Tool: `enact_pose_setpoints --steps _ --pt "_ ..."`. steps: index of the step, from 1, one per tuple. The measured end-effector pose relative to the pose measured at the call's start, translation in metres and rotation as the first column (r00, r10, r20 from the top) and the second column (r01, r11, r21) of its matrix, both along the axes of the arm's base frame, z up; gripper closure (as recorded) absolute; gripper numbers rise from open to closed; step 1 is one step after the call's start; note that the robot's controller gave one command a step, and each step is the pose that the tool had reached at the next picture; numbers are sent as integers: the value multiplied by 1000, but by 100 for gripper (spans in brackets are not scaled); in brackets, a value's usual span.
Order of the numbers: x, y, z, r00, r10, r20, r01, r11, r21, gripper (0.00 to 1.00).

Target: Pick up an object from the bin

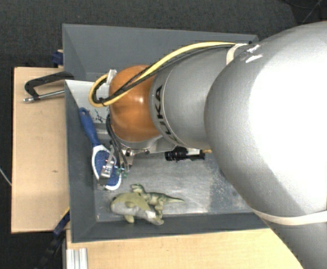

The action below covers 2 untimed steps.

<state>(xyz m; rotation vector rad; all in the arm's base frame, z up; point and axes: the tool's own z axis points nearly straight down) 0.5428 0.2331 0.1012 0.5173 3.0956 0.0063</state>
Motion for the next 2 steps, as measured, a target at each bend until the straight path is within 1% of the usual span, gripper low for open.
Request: enact_pose_setpoints --steps 1,2 --pt "-10 -8 0 926 -377 -7 377 926 -4 0" --pt "-13 -5 -28 805 -593 -7 593 805 -4 0"
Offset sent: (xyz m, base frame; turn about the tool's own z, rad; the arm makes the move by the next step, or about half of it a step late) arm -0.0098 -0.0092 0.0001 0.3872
